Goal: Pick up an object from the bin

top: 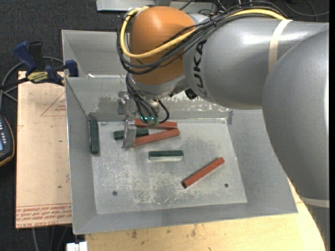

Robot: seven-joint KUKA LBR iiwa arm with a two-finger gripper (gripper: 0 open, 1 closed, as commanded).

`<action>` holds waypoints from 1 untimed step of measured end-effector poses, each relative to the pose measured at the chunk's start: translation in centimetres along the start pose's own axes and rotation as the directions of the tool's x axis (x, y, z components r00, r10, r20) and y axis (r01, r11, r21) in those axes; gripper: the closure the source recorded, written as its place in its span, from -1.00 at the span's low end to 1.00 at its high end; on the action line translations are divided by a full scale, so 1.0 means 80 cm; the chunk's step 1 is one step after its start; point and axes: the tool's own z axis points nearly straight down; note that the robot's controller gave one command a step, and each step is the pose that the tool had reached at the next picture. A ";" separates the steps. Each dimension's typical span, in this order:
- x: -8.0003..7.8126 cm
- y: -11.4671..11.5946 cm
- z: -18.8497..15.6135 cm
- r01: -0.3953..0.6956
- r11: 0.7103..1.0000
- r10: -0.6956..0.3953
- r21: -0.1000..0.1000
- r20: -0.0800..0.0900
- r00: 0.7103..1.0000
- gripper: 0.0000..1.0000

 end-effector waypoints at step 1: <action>0.008 -0.060 0.164 0.232 0.973 -0.232 0.002 0.000 0.973 -1.00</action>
Offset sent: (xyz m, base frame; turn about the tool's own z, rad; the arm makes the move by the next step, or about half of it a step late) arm -0.0059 -0.0467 -0.1268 -0.2361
